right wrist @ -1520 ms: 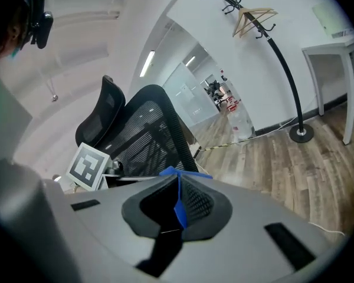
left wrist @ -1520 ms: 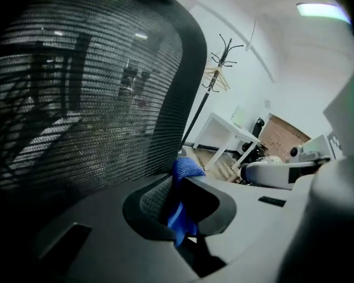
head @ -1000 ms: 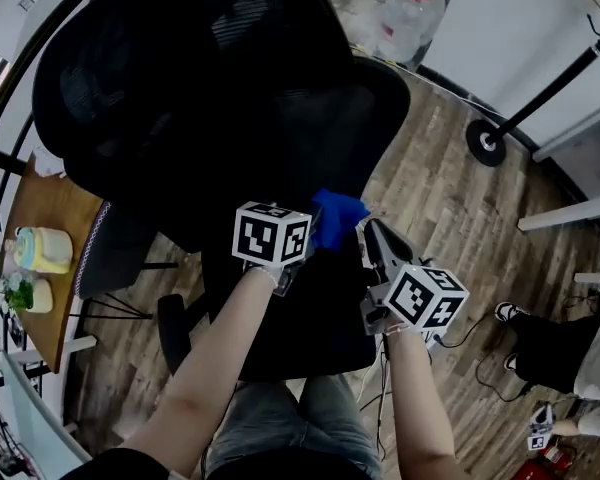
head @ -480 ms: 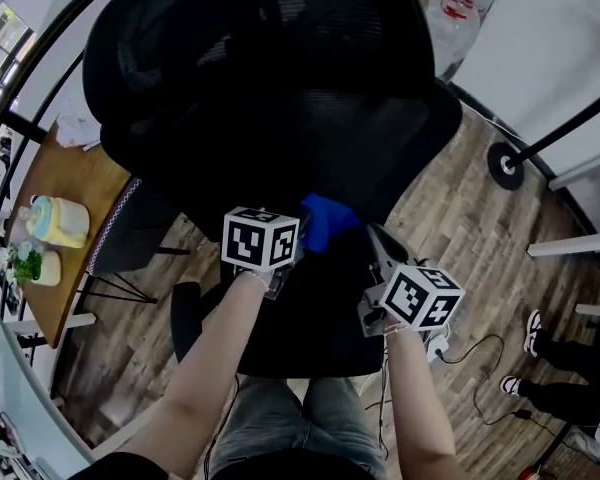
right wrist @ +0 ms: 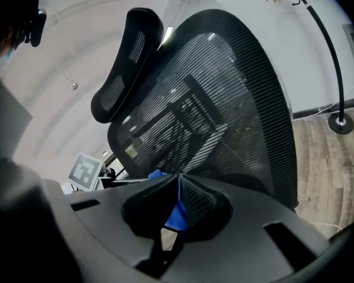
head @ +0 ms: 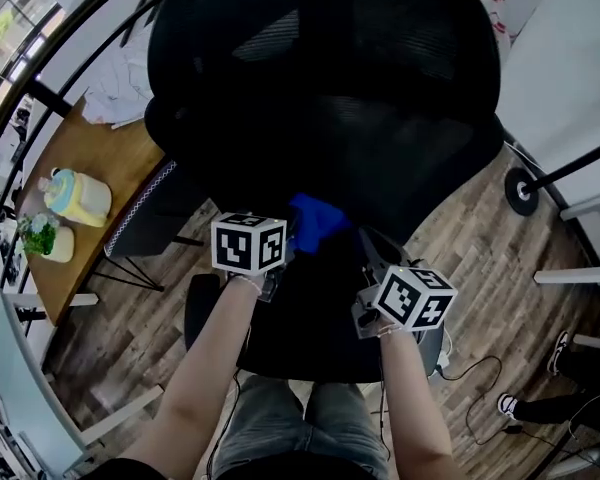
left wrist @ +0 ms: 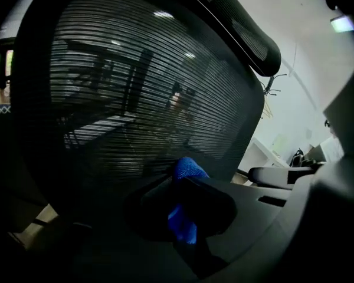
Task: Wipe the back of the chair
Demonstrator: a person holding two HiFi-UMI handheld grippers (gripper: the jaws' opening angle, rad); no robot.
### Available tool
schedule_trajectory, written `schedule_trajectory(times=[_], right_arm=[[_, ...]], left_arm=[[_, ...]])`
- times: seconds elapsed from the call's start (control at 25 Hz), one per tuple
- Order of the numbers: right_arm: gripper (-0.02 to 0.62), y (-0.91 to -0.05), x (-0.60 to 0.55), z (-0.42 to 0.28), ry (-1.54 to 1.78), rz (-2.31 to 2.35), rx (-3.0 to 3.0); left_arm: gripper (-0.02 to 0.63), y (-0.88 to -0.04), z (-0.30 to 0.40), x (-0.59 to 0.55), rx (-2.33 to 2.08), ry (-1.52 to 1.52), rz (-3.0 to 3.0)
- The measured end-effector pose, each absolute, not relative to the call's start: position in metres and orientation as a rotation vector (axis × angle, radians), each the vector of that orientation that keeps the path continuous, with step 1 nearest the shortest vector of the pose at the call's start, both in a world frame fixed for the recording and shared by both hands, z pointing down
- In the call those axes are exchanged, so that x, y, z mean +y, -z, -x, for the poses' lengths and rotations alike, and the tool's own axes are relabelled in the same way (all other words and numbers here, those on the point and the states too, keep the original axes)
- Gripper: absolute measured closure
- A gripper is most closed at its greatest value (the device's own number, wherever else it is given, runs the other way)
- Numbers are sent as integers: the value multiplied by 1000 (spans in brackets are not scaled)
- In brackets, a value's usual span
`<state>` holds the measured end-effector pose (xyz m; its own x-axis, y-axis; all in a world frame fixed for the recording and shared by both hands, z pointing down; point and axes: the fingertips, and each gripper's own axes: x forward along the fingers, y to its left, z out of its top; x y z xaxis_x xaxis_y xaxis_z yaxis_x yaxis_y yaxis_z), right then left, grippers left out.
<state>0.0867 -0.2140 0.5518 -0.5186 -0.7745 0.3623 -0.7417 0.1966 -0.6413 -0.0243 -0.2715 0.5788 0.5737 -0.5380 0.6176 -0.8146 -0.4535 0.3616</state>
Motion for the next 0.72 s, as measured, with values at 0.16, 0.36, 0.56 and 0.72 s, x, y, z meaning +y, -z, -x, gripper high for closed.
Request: schedule_trajectory(times=[0.16, 0.36, 0.56, 0.72], right_arm=[[565, -551, -218, -60, 1261, 1464, 2448], [565, -549, -225, -33, 1266, 1407, 2488], [565, -545, -230, -8, 1275, 1346, 2520], [565, -546, -230, 13, 1287, 1304, 2557]], left_arm=[[568, -577, 57, -273, -1145, -536, -2125], [568, -576, 91, -274, -1210, -519, -2089], [568, -573, 123, -276, -1272, -498, -2050], [568, -574, 154, -275, -1345, -473, -1996]])
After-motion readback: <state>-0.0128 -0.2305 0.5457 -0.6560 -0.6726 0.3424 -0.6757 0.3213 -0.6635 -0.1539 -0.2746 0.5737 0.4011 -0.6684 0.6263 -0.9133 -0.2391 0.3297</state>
